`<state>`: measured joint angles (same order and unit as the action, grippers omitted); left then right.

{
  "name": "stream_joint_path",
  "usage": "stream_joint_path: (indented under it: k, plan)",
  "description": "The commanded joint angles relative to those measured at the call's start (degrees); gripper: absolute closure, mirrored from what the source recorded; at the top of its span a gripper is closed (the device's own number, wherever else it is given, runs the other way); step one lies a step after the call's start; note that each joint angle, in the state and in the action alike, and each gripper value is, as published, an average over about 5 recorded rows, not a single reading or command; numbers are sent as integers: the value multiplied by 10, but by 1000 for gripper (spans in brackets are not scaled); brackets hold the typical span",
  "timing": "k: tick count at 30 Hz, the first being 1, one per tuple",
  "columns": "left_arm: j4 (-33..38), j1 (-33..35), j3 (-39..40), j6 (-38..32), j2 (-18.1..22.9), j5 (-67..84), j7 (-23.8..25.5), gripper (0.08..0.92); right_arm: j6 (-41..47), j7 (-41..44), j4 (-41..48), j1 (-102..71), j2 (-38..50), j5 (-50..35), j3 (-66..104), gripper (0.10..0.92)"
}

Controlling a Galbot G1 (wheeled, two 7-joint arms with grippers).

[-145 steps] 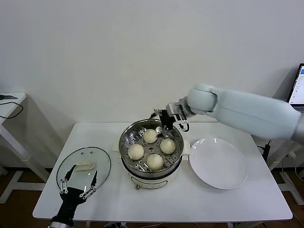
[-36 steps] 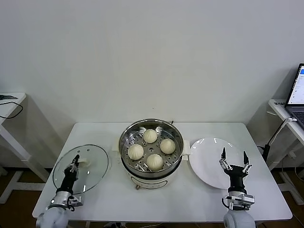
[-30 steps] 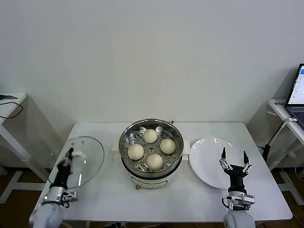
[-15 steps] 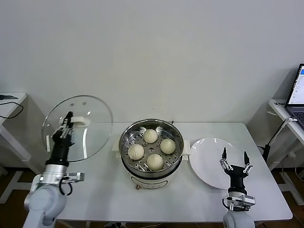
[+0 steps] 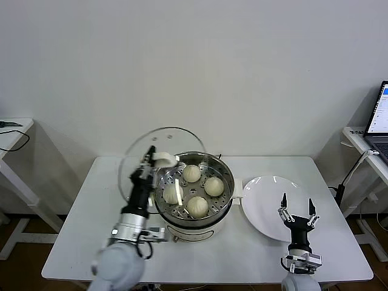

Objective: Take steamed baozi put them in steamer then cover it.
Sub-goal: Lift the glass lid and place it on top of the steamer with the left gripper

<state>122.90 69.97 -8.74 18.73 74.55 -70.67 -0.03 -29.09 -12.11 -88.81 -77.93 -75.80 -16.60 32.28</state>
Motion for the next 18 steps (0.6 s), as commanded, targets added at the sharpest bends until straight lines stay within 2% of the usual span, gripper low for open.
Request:
stream_joint_path:
  k: [1,8,18]
  plan:
    - [-74,-66,158,110,70,-84,85,813,-1,-1,9,2,-9,6,1,203]
    - [-156,-106,146,113,99,-144,106,813,45,-1,-1,0,-7,31,0,203]
    - [-197,-122,132,102,113,-196,119,813,81,4,-19,0,-9,38,-7,203]
